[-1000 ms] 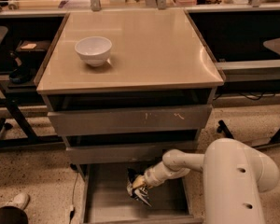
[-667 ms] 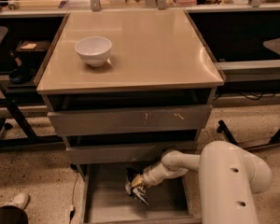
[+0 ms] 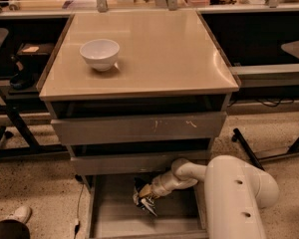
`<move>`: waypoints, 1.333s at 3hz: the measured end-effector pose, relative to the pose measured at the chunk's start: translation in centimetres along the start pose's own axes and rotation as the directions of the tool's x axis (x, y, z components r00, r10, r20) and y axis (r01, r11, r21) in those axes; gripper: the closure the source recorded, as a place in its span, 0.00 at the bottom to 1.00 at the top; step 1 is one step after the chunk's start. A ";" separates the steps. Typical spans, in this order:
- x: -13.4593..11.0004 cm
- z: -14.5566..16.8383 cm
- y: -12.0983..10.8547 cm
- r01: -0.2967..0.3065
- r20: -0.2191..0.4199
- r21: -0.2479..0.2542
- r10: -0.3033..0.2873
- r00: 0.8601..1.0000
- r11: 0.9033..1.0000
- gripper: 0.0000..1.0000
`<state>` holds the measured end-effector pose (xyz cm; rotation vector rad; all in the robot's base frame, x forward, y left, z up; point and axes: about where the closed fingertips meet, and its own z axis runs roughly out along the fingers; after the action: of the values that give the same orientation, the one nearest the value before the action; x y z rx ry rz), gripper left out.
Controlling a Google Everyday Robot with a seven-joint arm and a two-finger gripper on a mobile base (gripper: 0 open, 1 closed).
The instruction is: Place blue chip bag into bottom drawer
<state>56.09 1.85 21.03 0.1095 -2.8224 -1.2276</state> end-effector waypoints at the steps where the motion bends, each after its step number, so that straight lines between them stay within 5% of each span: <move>1: -0.1 0.0 0.0 0.000 0.002 0.000 0.000 1.000 1.000 0.81; 4: -0.1 0.0 0.0 0.000 0.002 0.000 0.000 1.000 1.000 0.12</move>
Offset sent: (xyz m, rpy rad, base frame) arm 0.0011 0.0000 -0.0001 0.0003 -0.0013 -0.0012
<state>56.19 1.85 21.02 0.1088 -2.8236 -1.2287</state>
